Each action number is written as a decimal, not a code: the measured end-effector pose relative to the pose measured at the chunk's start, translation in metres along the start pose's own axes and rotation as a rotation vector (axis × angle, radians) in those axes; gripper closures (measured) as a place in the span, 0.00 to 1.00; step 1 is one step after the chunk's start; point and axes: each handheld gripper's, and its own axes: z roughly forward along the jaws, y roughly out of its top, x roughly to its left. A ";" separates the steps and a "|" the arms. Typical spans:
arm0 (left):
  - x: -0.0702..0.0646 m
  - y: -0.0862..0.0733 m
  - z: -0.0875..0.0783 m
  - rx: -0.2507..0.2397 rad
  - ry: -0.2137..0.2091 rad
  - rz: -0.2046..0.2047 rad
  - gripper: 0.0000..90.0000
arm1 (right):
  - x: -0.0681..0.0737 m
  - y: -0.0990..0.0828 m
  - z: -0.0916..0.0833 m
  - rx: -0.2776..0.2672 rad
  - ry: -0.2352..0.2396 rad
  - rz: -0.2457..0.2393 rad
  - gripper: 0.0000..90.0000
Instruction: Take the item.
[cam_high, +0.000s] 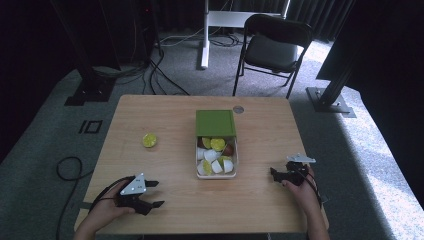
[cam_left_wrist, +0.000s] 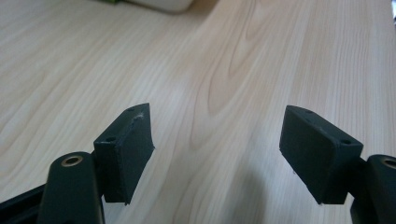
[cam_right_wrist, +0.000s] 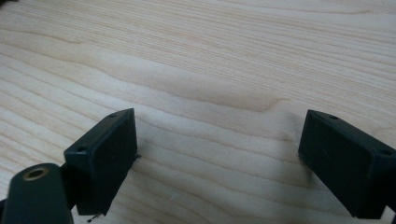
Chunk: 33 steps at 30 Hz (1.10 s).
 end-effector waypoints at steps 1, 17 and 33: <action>0.000 -0.001 -0.001 0.010 0.001 0.010 0.30 | 0.000 0.000 0.000 0.000 0.000 0.000 0.13; 0.005 -0.019 -0.010 0.065 0.022 0.001 0.30 | 0.000 0.000 0.000 0.000 0.000 0.000 0.13; 0.005 -0.020 -0.004 0.076 0.092 -0.113 0.17 | 0.000 0.000 0.000 0.000 0.000 0.000 0.13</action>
